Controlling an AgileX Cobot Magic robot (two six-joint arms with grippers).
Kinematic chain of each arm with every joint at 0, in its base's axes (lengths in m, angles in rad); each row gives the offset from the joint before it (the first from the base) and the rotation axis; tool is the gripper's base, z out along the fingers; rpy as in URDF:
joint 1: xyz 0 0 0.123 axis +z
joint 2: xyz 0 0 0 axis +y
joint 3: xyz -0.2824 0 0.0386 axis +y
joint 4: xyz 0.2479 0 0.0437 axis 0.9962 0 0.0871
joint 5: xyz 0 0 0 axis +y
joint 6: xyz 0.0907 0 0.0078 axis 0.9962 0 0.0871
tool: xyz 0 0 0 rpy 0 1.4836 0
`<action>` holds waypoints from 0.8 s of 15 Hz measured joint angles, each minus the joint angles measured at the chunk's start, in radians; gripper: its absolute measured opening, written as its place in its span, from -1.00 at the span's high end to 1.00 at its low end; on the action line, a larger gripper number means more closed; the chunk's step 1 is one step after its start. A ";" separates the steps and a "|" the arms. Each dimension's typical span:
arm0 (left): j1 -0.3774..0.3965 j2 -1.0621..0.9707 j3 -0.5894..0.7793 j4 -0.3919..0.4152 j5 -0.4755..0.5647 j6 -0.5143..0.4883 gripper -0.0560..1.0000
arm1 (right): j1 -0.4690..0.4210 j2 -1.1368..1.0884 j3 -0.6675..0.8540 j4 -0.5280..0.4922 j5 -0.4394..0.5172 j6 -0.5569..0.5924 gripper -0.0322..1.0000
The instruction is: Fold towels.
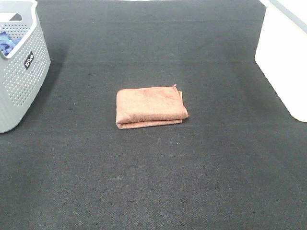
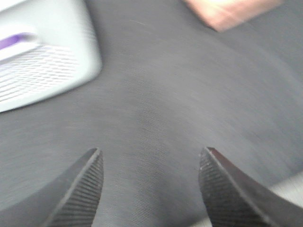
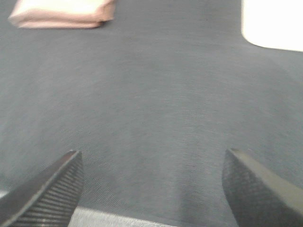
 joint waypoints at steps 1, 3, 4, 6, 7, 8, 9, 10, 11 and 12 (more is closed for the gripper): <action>0.017 -0.052 0.000 0.000 0.000 0.000 -0.20 | -0.005 -0.029 0.000 0.001 0.000 0.000 -0.54; 0.021 -0.113 0.000 -0.001 0.000 0.000 -0.20 | -0.005 -0.086 0.000 0.002 0.000 0.000 -0.54; 0.021 -0.114 0.000 0.002 0.000 0.000 -0.20 | -0.005 -0.119 0.000 0.002 0.000 0.000 -0.54; 0.021 -0.114 0.000 0.008 0.000 0.000 -0.20 | -0.005 -0.188 0.000 0.005 0.000 0.000 -0.54; 0.021 -0.114 0.000 0.008 0.000 0.000 -0.20 | -0.005 -0.207 0.000 0.007 0.000 0.000 -0.54; 0.021 -0.114 0.000 0.008 0.000 0.000 -0.20 | -0.005 -0.210 0.000 0.008 0.000 0.000 -0.54; 0.021 -0.114 0.000 0.008 0.000 0.000 -0.20 | -0.005 -0.213 0.000 0.008 0.000 0.000 -0.54; 0.021 -0.114 0.000 0.008 0.000 0.000 -0.20 | -0.005 -0.213 0.000 0.009 0.000 0.000 -0.54; 0.021 -0.114 0.000 0.009 0.000 0.000 -0.20 | -0.005 -0.213 0.000 0.009 0.000 0.000 -0.54; 0.021 -0.114 0.000 0.009 0.000 0.000 -0.20 | -0.005 -0.213 0.000 0.009 0.000 0.000 -0.54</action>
